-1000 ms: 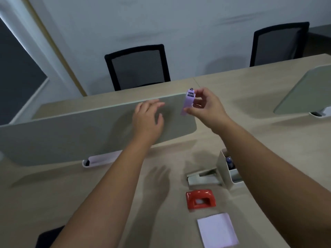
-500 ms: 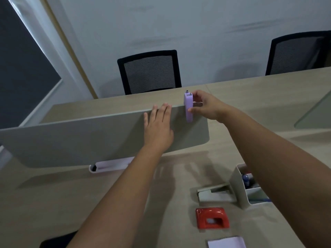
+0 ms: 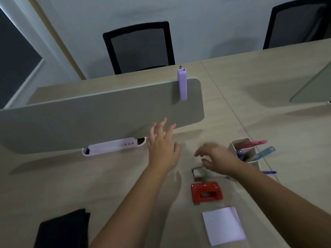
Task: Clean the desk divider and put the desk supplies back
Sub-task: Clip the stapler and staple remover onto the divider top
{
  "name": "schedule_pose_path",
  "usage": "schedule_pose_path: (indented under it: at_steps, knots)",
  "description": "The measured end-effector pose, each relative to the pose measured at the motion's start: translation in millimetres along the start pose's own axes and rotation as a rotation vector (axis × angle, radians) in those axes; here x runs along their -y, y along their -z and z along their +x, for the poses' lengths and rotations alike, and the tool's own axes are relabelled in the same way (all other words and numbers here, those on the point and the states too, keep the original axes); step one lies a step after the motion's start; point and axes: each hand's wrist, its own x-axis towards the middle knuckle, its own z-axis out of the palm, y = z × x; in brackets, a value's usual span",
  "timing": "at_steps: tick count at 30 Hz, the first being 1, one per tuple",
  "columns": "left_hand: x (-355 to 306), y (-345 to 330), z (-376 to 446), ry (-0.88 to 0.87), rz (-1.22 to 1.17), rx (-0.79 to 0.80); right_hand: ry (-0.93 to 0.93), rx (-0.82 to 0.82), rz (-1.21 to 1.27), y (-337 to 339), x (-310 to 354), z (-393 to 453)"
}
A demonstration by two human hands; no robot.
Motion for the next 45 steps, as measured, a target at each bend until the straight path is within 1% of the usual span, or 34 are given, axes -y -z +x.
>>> schedule_pose_path:
  at_steps: [1, 2, 3, 4, 7, 9, 11, 13, 15, 18, 19, 20, 22, 24, 25, 27, 29, 31, 34, 36, 38, 40, 42, 45]
  knots:
    - [-1, -15, -18, -0.001, -0.01, 0.117, -0.02, 0.205, -0.124, -12, -3, -6]
    - [-2, -29, -35, 0.002, -0.028, 0.227, -0.041, 0.319, -0.235, -22, -4, -11]
    - [-3, -42, -52, 0.01, -0.052, 0.313, -0.062, 0.366, -0.327, -30, -5, -15]
    - [-4, -53, -66, 0.005, -0.072, 0.36, -0.075, 0.371, -0.392, -34, -4, -16]
    - [-6, -75, -91, -0.055, -0.091, 0.408, -0.117, 0.376, -0.474, -39, -5, -10]
    - [-10, -79, -98, -0.046, -0.122, 0.42, -0.147, 0.372, -0.477, -40, -8, -4]
    - [-9, -82, -105, -0.051, -0.158, 0.402, -0.163, 0.354, -0.426, -42, -11, 0]
    - [-5, -83, -112, -0.072, -0.201, 0.4, -0.191, 0.313, -0.338, -41, -14, 2]
    - [-2, -83, -116, -0.065, -0.263, 0.408, -0.23, 0.212, -0.178, -33, -15, 3]
    - [-1, -80, -116, 0.039, -0.386, 0.452, -0.28, 0.036, 0.189, -4, -6, 5]
    - [1, -79, -114, 0.075, -0.415, 0.454, -0.271, -0.02, 0.33, 11, 2, 6]
    - [5, -80, -114, 0.099, -0.434, 0.449, -0.236, -0.064, 0.482, 26, 12, 8]
    - [14, -78, -109, 0.132, -0.436, 0.434, -0.082, -0.136, 0.754, 61, 37, 16]
    - [22, -77, -105, 0.139, -0.424, 0.423, 0.049, -0.18, 0.913, 99, 62, 27]
    - [24, -74, -102, 0.141, -0.412, 0.428, 0.11, -0.202, 0.931, 118, 73, 35]
    - [29, -71, -98, 0.121, -0.38, 0.433, 0.207, -0.243, 0.879, 152, 92, 50]
    - [33, -68, -94, 0.122, -0.408, 0.447, 0.244, -0.288, 0.736, 173, 101, 69]
    - [32, -60, -93, 0.203, -0.56, 0.427, 0.217, -0.312, 0.551, 185, 104, 88]
    - [28, -49, -96, 0.364, -0.789, 0.382, 0.136, -0.276, 0.327, 190, 102, 111]
    - [31, -52, -99, 0.429, -0.839, 0.381, 0.106, -0.253, 0.291, 192, 100, 122]
    - [33, -51, -99, 0.449, -0.867, 0.412, 0.086, -0.237, 0.313, 194, 95, 131]
    - [40, -55, -98, 0.459, -0.852, 0.445, 0.096, -0.205, 0.276, 193, 92, 138]
    - [42, -53, -96, 0.451, -0.845, 0.485, 0.068, -0.185, 0.208, 188, 90, 144]
    - [42, -52, -95, 0.494, -0.897, 0.463, 0.005, -0.222, 0.012, 183, 81, 145]
